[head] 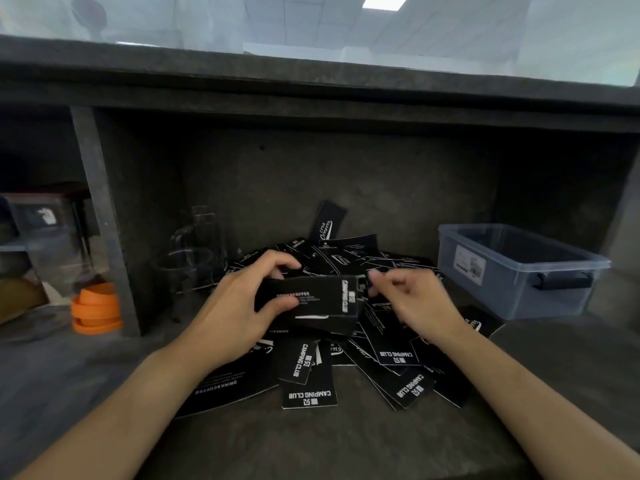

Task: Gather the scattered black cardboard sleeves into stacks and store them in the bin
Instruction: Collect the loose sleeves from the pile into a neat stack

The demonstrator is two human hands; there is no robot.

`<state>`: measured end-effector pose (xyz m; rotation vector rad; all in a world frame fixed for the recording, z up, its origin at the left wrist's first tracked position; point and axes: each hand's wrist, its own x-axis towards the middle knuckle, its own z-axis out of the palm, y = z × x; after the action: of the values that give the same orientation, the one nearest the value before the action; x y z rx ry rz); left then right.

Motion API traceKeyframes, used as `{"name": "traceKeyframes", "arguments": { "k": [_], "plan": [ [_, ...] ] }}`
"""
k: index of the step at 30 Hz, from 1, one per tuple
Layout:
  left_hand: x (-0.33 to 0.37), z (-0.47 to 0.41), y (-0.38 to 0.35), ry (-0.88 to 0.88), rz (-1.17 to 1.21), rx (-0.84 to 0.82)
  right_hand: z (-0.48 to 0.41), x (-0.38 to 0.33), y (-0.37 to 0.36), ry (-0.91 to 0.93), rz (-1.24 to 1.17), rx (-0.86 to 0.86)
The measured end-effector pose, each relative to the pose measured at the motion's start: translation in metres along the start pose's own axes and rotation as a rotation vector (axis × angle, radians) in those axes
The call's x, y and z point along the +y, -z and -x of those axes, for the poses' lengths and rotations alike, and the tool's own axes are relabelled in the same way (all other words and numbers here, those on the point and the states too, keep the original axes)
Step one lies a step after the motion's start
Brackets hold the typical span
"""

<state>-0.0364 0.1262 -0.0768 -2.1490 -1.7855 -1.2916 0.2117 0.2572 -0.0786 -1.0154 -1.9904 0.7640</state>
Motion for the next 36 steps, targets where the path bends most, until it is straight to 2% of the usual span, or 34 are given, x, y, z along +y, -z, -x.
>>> {"name": "traceKeyframes", "arguments": {
  "k": [1, 2, 3, 7, 9, 12, 15, 17, 20, 22, 23, 26, 30, 32, 35, 36],
  "plan": [
    [-0.002, -0.001, 0.003, -0.024, 0.000, 0.028, -0.005, 0.006, 0.002, 0.079, 0.098, 0.142],
    [-0.004, -0.002, 0.005, -0.048, -0.002, 0.040, -0.010, 0.010, 0.005, 0.147, 0.167, 0.212],
    [-0.007, -0.002, 0.006, -0.061, -0.007, 0.039, -0.015, 0.013, 0.006, 0.200, 0.270, 0.204],
    [-0.011, -0.002, 0.008, -0.051, -0.014, 0.090, -0.044, 0.014, 0.005, 0.286, 0.666, -0.178],
    [-0.011, -0.003, 0.010, -0.056, -0.005, 0.121, -0.060, 0.014, -0.004, 0.316, 0.723, -0.237],
    [-0.019, -0.001, 0.010, -0.045, -0.122, -0.038, -0.073, 0.015, -0.023, 0.266, 0.774, -0.214],
    [-0.027, 0.003, 0.004, 0.042, -0.228, -0.252, -0.073, 0.013, -0.035, 0.414, 0.985, -0.073],
    [-0.027, 0.002, 0.003, 0.069, -0.204, -0.249, -0.075, 0.013, -0.033, 0.528, 1.048, -0.027],
    [-0.020, 0.001, 0.003, 0.071, -0.129, -0.141, -0.070, 0.019, -0.023, 0.635, 0.917, 0.090],
    [-0.017, 0.002, 0.004, 0.079, -0.078, -0.113, -0.066, 0.023, -0.007, 0.691, 0.711, 0.168],
    [-0.017, 0.002, 0.005, 0.084, -0.061, -0.111, -0.063, 0.025, 0.002, 0.694, 0.592, 0.147],
    [-0.018, 0.001, 0.009, 0.100, -0.032, -0.125, -0.055, 0.027, 0.022, 0.500, 0.303, -0.083],
    [-0.019, 0.003, 0.010, 0.122, -0.018, -0.160, -0.054, 0.033, 0.021, 0.225, 0.233, -0.233],
    [-0.020, 0.003, 0.009, 0.128, -0.018, -0.162, -0.054, 0.032, 0.019, 0.098, 0.033, -0.296],
    [-0.021, 0.001, 0.010, 0.133, -0.018, -0.128, -0.054, 0.025, 0.018, -0.042, -0.391, -0.342],
    [-0.021, 0.000, 0.010, 0.139, -0.006, -0.122, -0.053, 0.023, 0.015, -0.056, -0.434, -0.337]
  ]
}}
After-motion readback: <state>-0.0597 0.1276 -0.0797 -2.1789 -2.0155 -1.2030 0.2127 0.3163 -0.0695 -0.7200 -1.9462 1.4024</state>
